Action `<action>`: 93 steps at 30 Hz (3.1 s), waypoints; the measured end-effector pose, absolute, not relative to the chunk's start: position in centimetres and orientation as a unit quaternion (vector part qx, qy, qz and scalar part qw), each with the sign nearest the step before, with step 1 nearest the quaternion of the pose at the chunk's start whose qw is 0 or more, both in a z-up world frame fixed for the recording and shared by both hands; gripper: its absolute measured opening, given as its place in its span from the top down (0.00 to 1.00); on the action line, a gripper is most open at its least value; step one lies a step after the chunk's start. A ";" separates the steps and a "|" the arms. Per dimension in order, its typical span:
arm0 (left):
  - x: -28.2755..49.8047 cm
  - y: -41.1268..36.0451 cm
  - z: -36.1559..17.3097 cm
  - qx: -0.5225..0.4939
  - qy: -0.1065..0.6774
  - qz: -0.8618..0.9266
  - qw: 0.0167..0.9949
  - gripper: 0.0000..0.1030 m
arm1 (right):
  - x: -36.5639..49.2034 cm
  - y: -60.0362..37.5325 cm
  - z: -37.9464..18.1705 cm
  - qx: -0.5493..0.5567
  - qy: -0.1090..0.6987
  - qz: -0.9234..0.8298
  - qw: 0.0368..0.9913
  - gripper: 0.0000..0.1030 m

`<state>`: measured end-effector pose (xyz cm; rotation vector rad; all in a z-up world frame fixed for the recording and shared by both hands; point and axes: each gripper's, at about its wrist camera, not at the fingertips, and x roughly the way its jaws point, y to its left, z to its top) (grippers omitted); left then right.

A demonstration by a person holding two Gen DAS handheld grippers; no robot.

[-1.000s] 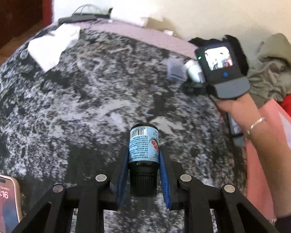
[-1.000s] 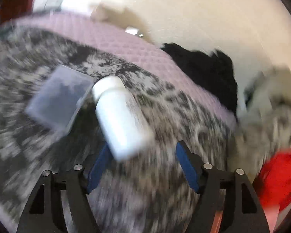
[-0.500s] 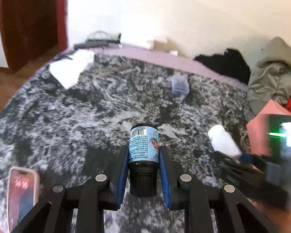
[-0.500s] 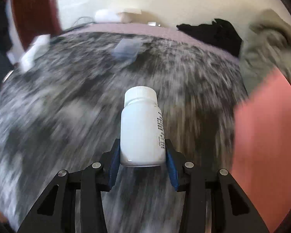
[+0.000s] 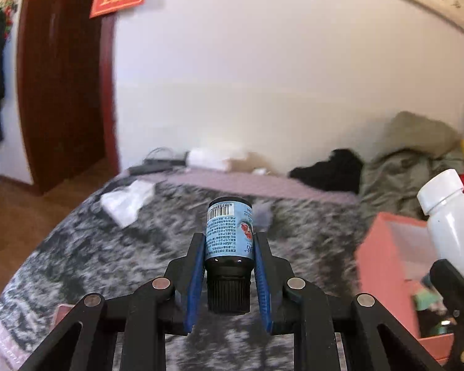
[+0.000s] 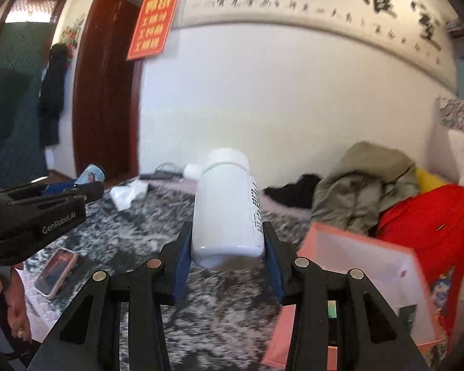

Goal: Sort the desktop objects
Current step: 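Drop the small bottle and white pill bottle into the pink box with both grippers, then grasp the clear box of dark beads with the right gripper, then carry the clear bead box over the pink box and open the right gripper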

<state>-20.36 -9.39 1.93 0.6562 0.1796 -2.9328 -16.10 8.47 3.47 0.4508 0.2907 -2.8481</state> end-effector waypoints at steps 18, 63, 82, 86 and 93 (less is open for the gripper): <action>-34.9 9.6 -1.0 0.335 0.118 -0.903 -0.243 0.21 | -20.1 29.4 3.6 0.177 -0.029 -0.975 -0.131 0.04; -35.9 -25.9 -11.5 0.455 0.061 -0.872 0.168 0.14 | -66.9 -3.1 -21.3 0.502 -0.048 -0.862 0.040 0.09; -29.7 -20.8 -8.5 0.394 0.108 -0.904 0.126 0.14 | -29.2 4.5 -20.5 0.564 0.056 -0.787 0.243 0.48; -27.1 -18.4 -7.6 0.360 0.109 -0.918 0.127 0.14 | -22.9 6.9 -16.5 0.507 0.035 -0.826 0.246 0.48; -25.5 -12.5 -6.9 0.330 0.059 -0.938 0.092 0.14 | -15.4 11.7 -9.3 0.403 0.018 -0.892 0.205 0.48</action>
